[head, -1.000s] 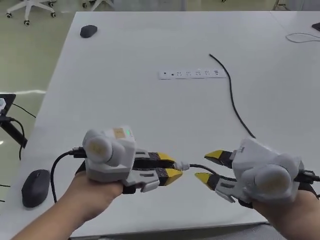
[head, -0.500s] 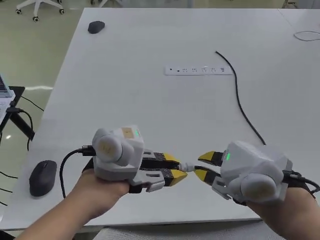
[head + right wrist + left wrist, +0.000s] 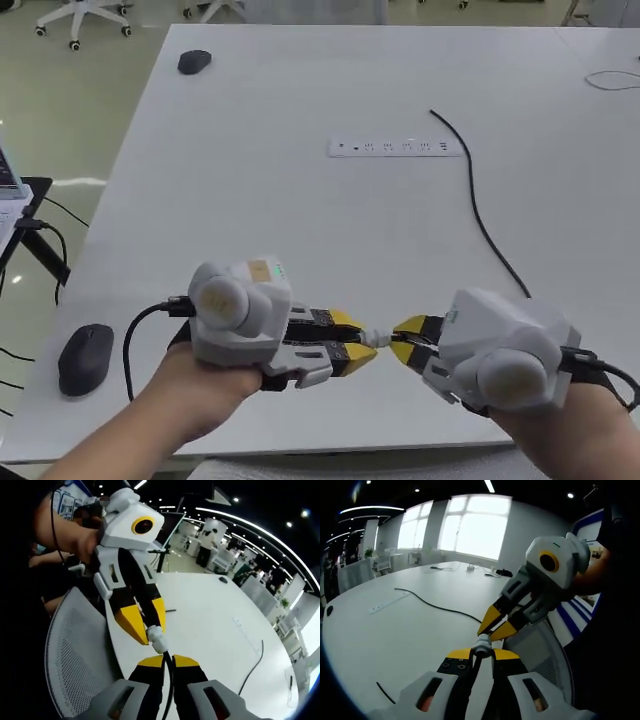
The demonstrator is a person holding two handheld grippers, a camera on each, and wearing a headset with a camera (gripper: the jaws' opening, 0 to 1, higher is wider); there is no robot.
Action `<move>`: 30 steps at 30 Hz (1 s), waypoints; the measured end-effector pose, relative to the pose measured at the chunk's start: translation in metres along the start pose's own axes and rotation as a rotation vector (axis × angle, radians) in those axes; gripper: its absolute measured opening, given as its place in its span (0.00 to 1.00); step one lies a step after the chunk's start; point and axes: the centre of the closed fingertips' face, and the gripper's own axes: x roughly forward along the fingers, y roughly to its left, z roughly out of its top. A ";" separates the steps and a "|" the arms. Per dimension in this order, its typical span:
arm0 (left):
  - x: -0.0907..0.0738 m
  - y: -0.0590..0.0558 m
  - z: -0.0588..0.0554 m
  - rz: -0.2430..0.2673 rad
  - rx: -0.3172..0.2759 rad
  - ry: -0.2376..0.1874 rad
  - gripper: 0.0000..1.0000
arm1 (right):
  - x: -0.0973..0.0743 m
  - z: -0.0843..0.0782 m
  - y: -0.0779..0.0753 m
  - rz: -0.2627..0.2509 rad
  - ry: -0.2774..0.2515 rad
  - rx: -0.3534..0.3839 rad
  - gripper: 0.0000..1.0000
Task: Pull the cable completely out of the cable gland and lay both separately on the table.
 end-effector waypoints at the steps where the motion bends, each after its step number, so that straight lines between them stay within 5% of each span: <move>1: 0.000 0.000 0.001 -0.001 0.000 0.001 0.14 | 0.000 0.000 0.000 -0.001 -0.001 0.001 0.00; 15: -0.001 0.007 0.006 0.014 -0.002 -0.015 0.14 | -0.001 -0.030 -0.025 -0.062 0.012 0.168 0.00; 21: 0.001 0.008 0.009 0.008 -0.011 -0.027 0.15 | -0.001 -0.054 -0.038 -0.108 0.021 0.360 0.00; 30: 0.004 0.012 0.012 0.013 -0.018 -0.035 0.15 | 0.004 -0.080 -0.049 -0.155 0.032 0.544 0.00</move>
